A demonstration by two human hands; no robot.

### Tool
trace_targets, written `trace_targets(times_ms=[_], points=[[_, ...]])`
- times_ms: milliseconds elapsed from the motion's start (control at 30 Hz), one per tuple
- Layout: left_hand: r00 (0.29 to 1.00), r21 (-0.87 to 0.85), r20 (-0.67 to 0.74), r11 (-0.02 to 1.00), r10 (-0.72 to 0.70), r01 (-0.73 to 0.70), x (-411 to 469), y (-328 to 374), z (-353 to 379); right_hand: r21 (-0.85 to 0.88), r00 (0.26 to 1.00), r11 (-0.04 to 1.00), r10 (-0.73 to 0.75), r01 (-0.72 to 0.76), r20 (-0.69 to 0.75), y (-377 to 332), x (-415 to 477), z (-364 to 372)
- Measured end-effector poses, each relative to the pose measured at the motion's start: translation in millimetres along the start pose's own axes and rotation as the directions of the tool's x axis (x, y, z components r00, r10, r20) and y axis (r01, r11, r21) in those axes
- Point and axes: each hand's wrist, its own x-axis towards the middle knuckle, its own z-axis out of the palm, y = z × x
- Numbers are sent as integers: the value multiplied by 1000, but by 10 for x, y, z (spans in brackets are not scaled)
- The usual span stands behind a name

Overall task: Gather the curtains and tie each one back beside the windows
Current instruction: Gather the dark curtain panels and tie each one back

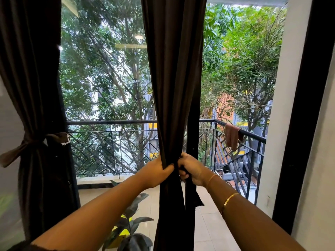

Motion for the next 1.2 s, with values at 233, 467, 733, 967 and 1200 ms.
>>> trace_targets(times_ms=[233,467,733,967,1200], points=[[871,25,-6,870,-492,492,16,47,-218,-573,924,808,-313,138,-219,19,-34,-17],[849,-725,254,490,-463,484,-103,61,21,-697,811,657,-554,285,-191,246,-160,250],[914,-949,300,16,-272,316,-369,35,290,-626,795,709,-563,324,-227,510,-372,366],[941,-977,210,-82,-265,195,-462,158,416,-701,651,646,-677,302,-343,418,-476,427],[949,-808,-23,564,-315,167,-530,349,542,-800,750,551,-628,237,-210,225,-403,529]])
